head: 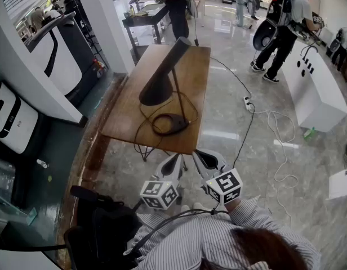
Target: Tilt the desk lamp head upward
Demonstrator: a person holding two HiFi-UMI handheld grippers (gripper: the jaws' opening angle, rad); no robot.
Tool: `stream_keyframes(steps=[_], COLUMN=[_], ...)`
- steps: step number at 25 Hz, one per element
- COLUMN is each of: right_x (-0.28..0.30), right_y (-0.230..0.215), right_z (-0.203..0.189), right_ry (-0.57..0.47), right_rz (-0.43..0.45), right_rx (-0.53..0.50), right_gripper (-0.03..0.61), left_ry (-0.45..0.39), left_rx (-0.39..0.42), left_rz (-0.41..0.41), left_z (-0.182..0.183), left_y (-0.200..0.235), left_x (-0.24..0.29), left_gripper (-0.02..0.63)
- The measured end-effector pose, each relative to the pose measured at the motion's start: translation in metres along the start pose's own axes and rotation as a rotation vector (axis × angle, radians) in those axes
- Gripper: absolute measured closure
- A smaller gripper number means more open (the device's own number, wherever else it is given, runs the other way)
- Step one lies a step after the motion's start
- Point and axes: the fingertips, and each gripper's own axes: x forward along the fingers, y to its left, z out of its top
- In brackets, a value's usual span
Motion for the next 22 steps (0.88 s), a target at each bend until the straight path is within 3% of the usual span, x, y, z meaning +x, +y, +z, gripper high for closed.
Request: stream_keyframes(steps=[16,22], right_x=[0.0014,0.0022], right_y=[0.0005,0.0014], right_z=[-0.0044,-0.0052], right_ry=[0.015,-0.013], right_rz=[-0.009,0.008], right_rx=[0.009,0.057], right_gripper=[0.577,0.577], left_ry=[0.018,0.028], left_rx=[-0.011,-0.021], left_rz=[-0.012,-0.037], left_z=[-0.0049,-0.0062], left_y=[0.0002,0.0002], left_x=[-0.0001,-0.0001], left_gripper=[0.607,0.607])
